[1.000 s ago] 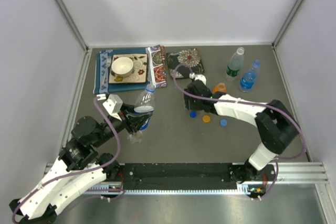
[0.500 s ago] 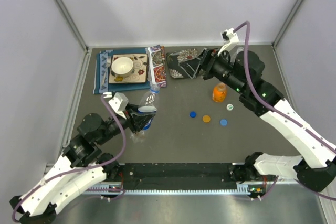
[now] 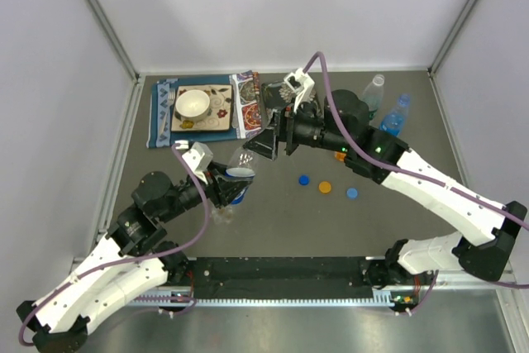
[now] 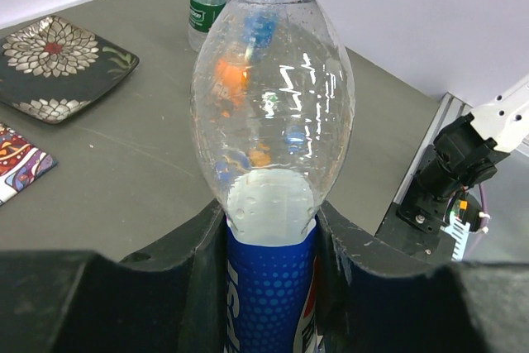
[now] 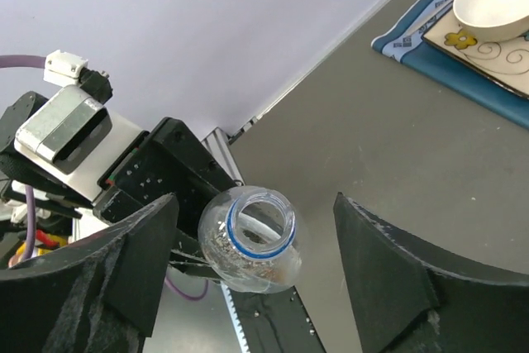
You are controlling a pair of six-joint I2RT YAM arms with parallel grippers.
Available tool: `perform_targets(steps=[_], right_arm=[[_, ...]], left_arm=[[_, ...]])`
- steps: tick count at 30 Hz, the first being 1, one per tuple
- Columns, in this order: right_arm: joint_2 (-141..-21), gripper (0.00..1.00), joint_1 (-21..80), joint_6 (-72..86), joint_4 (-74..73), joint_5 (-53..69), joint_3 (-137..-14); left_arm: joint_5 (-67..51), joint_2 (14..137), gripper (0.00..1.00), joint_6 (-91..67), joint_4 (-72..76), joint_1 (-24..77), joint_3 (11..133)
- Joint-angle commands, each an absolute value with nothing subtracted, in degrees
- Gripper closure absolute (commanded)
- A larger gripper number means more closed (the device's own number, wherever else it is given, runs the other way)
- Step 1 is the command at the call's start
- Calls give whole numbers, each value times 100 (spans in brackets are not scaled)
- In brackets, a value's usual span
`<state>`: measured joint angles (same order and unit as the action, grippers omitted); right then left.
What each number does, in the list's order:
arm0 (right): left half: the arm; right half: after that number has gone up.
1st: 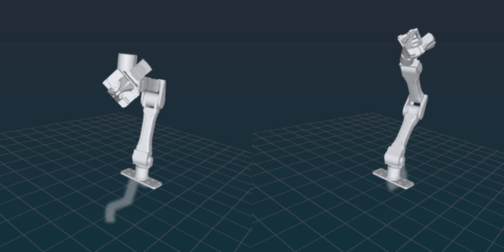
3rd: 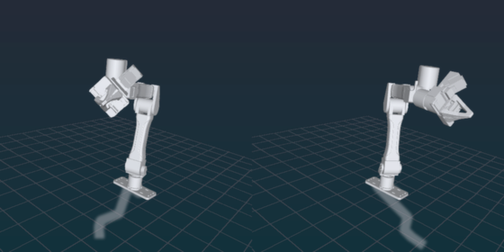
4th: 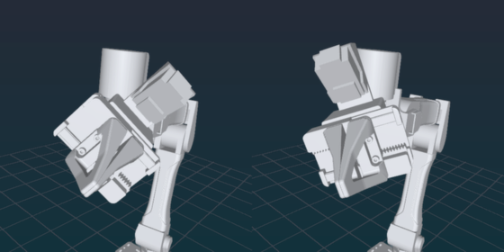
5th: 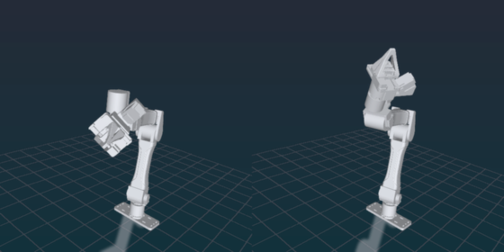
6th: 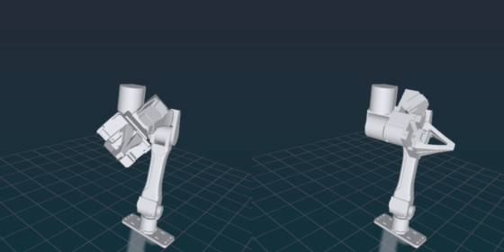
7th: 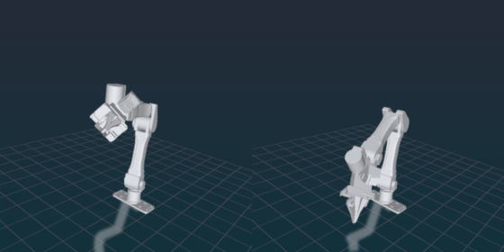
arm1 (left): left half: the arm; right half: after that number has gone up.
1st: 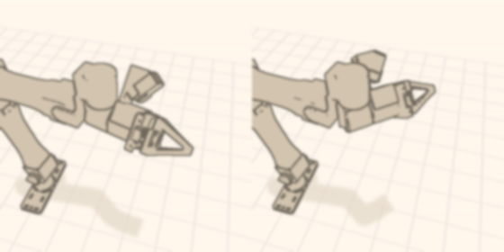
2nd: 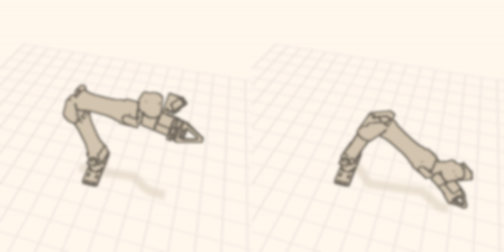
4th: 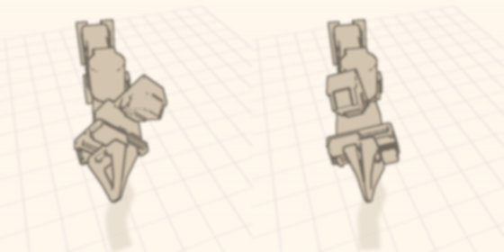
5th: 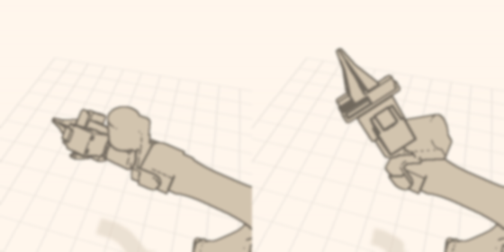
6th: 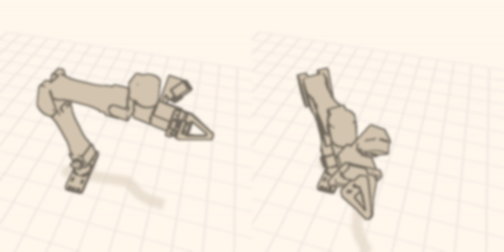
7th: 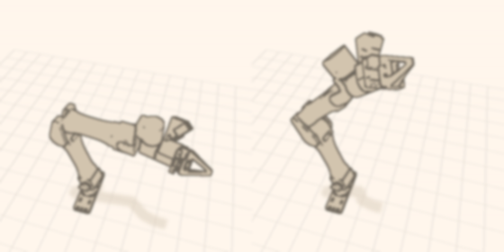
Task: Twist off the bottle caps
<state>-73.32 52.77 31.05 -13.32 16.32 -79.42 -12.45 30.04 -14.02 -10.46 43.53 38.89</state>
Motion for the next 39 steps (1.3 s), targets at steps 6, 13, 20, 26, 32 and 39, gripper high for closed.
perform_targets(steps=[6, 13, 20, 26, 32, 39], right_arm=[[-7339, 52, 5370, 2997, -1143, 1802, -7980], [-7383, 73, 5370, 2953, -1195, 1925, -7954], [-7365, 100, 5370, 2874, -1283, 1934, -7928], [-7207, 100, 5370, 2664, -1441, 1381, -7998], [-7102, 100, 5370, 2059, -1880, 241, -8332], [-7338, 100, 5370, 810, -1724, -2985, -8350]], left_arm=[[-1362, 3032, 59, -1494, -686, 4333, 3999], [-1354, 3059, 58, -1477, -650, 4333, 4025], [-1336, 3085, 57, -1433, -650, 4333, 4043], [-1073, 3050, 23, -1521, -861, 4333, 4043], [-563, 2743, 2, -1468, -1124, 4333, 4060], [166, 2145, 1, -1380, -1661, 4333, 4034]])
